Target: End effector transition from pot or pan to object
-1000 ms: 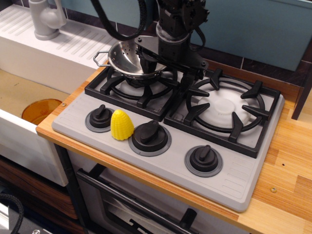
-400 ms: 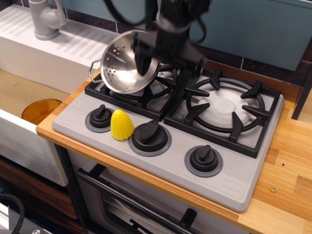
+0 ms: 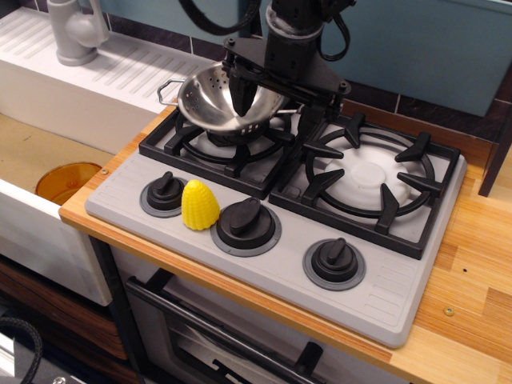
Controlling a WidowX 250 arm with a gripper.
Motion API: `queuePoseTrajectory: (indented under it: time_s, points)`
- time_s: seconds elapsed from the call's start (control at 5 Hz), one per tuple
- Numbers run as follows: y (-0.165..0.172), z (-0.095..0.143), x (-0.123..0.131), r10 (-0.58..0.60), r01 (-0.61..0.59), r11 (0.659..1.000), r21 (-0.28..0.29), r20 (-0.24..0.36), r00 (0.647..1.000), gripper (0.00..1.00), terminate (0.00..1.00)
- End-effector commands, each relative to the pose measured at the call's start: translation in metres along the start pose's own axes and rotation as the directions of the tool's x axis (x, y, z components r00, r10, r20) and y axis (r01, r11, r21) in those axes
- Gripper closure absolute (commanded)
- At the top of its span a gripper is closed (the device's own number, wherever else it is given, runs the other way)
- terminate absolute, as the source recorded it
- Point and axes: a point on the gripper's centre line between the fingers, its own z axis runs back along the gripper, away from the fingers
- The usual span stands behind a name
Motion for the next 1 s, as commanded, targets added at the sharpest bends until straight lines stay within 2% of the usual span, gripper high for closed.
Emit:
queuePoseTrajectory:
  time_s: [0.0, 0.2, 0.4, 0.8]
  points:
    - [0.025, 0.051, 0.0, -0.018, 0.017, 0.999, 0.044, 0.023, 1.0, 0.0, 0.0]
    - [0.038, 0.06, -0.018, -0.032, 0.03, 0.997, 0.064, 0.026, 0.999, 0.0, 0.0]
    - [0.041, 0.054, -0.029, -0.032, 0.031, 0.998, 0.053, 0.014, 0.999, 0.0, 0.0]
    - [0.043, 0.019, -0.045, -0.021, 0.019, 1.0, 0.022, 0.055, 0.998, 0.0, 0.0]
